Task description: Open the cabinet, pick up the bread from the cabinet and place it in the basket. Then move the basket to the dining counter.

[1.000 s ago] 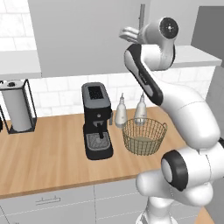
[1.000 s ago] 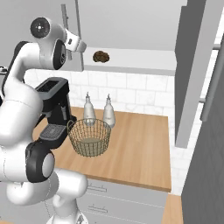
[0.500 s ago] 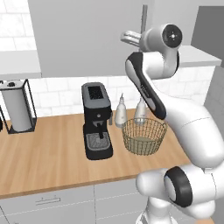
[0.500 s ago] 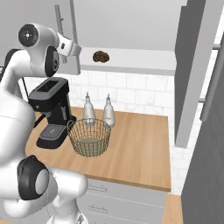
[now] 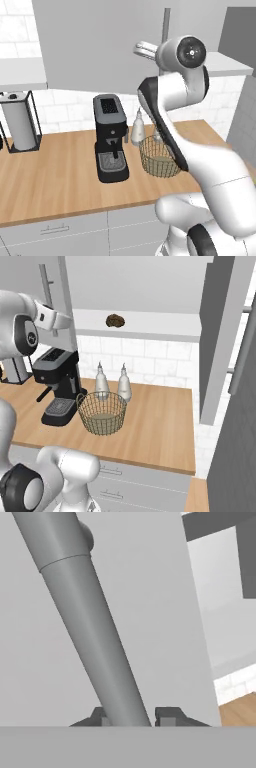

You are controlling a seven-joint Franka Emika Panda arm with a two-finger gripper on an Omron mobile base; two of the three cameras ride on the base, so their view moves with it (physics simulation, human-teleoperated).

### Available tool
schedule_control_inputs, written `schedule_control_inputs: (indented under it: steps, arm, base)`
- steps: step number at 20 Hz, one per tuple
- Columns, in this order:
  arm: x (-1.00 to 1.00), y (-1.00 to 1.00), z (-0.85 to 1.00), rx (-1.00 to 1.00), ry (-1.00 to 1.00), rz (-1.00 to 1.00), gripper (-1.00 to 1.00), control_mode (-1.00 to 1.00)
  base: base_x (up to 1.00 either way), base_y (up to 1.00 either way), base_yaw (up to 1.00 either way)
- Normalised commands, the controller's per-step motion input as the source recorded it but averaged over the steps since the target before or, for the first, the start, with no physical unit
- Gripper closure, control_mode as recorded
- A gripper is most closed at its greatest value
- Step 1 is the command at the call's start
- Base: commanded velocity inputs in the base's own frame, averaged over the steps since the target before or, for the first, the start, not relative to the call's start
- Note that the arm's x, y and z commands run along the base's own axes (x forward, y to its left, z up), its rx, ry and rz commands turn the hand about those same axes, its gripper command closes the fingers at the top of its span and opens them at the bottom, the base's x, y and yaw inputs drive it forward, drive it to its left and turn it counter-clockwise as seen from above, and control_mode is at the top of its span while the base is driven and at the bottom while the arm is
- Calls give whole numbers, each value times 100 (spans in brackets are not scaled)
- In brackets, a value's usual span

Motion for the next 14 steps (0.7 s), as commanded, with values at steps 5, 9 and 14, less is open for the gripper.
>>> schedule_control_inputs:
  steps: [5, 9, 14]
  arm:
    - [-100, 71, 30, 0, 2, -16, 100, -100]
    - [-100, 74, 27, 0, 5, -14, 100, -100]
    - [-100, 91, 5, 0, 0, -15, 100, -100]
  base:
    - [0, 0, 0]
    - [0, 0, 0]
    - [0, 0, 0]
